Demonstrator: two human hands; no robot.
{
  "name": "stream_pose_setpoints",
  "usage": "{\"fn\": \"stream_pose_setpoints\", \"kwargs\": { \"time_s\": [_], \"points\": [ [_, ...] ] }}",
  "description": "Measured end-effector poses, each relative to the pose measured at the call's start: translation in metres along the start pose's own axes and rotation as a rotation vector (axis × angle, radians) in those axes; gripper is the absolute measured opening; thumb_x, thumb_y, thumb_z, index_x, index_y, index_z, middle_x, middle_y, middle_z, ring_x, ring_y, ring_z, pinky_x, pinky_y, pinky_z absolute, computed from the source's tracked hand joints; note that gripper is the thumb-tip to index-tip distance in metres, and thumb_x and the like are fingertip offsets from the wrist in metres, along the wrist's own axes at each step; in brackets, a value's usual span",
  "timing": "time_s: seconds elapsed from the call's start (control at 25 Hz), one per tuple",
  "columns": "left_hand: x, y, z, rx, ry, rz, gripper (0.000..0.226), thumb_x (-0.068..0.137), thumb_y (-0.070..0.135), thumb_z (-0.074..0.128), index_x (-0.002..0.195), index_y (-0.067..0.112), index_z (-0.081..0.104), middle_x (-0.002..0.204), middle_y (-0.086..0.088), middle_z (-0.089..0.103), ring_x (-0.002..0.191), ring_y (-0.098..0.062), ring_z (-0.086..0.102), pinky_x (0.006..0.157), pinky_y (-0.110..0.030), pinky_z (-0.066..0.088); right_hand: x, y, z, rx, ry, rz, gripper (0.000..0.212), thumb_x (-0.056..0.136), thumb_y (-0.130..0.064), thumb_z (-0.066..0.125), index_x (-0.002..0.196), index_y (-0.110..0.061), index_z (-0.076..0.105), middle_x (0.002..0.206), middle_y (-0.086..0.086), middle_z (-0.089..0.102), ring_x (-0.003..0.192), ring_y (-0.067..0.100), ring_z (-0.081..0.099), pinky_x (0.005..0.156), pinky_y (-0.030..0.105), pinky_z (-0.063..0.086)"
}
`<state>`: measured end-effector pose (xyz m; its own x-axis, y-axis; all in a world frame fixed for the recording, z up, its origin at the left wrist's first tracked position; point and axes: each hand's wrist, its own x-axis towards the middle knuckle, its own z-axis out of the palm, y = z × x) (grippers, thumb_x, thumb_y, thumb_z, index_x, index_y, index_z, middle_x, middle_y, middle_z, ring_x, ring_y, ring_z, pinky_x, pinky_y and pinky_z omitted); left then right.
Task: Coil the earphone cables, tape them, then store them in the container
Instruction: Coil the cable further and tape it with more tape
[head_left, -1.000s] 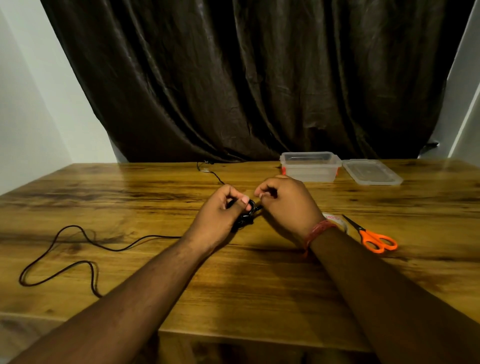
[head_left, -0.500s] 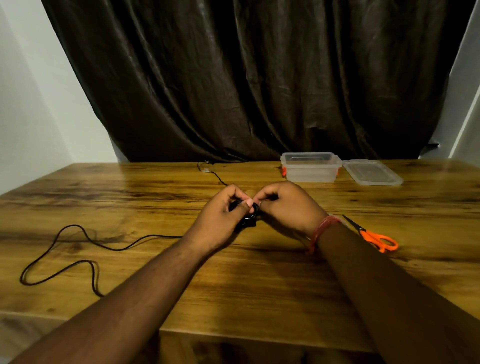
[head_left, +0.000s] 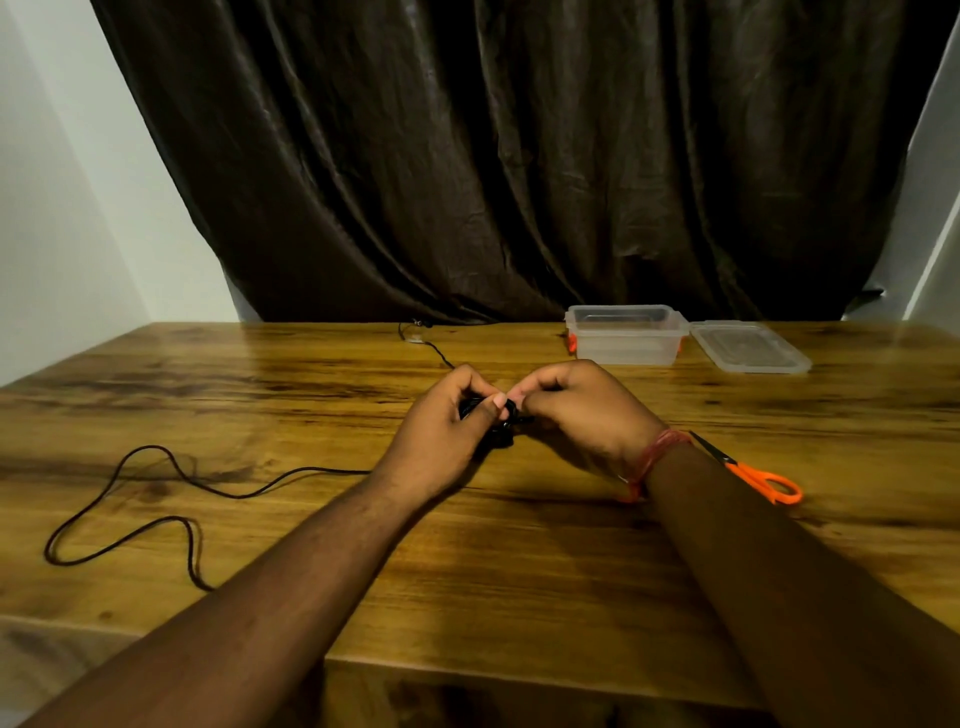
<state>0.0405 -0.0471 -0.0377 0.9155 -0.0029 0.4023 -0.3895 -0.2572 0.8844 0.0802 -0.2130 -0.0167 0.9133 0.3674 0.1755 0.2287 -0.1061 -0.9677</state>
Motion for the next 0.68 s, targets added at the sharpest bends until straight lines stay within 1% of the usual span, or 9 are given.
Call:
{"fn": "stream_pose_setpoints", "kwargs": {
  "time_s": [0.2,0.32,0.48,0.6,0.68],
  "points": [
    [0.000,-0.001,0.000,0.013,-0.038,-0.004,0.014,0.096,0.020,0.061,0.084,0.027,0.061,0.090,-0.007,0.071,0.085,-0.028,0.072,0.078,-0.060,0.057,-0.004,-0.005,-0.002,-0.086,0.016,-0.011,0.012,0.087,-0.003,0.064,0.081,-0.006,0.074,0.088,0.017,0.074,0.092,0.033,0.072,0.092,0.052,0.055],
    [-0.001,0.001,0.001,0.006,-0.043,-0.002,0.014,0.096,0.017,0.061,0.084,0.024,0.061,0.090,-0.008,0.071,0.086,-0.026,0.071,0.078,-0.060,0.057,-0.007,-0.009,-0.001,-0.142,0.028,-0.018,0.016,0.090,-0.002,0.062,0.081,-0.008,0.073,0.085,0.012,0.074,0.089,0.027,0.072,0.092,0.049,0.056],
    [-0.001,0.001,0.001,0.010,-0.031,-0.003,0.013,0.096,0.016,0.061,0.084,0.022,0.061,0.088,-0.008,0.070,0.084,-0.025,0.070,0.077,-0.059,0.058,-0.006,-0.008,-0.002,-0.225,0.042,-0.017,0.016,0.088,-0.009,0.063,0.080,-0.014,0.075,0.085,0.007,0.076,0.091,0.027,0.071,0.092,0.050,0.055],
    [-0.002,0.005,0.001,0.029,-0.012,-0.004,0.013,0.096,0.017,0.062,0.084,0.023,0.062,0.088,-0.005,0.071,0.087,-0.024,0.069,0.078,-0.056,0.059,-0.007,-0.008,-0.003,-0.264,0.045,-0.028,0.016,0.088,-0.011,0.061,0.081,-0.016,0.075,0.084,0.005,0.076,0.089,0.023,0.072,0.091,0.049,0.055],
    [-0.003,0.006,0.002,0.045,0.001,-0.002,0.011,0.095,0.015,0.062,0.086,0.020,0.062,0.089,-0.005,0.072,0.087,-0.022,0.070,0.078,-0.054,0.059,-0.008,-0.010,-0.002,-0.280,0.053,-0.035,0.017,0.090,-0.011,0.061,0.083,-0.016,0.075,0.085,0.004,0.076,0.088,0.021,0.072,0.091,0.047,0.056]
  ]
}}
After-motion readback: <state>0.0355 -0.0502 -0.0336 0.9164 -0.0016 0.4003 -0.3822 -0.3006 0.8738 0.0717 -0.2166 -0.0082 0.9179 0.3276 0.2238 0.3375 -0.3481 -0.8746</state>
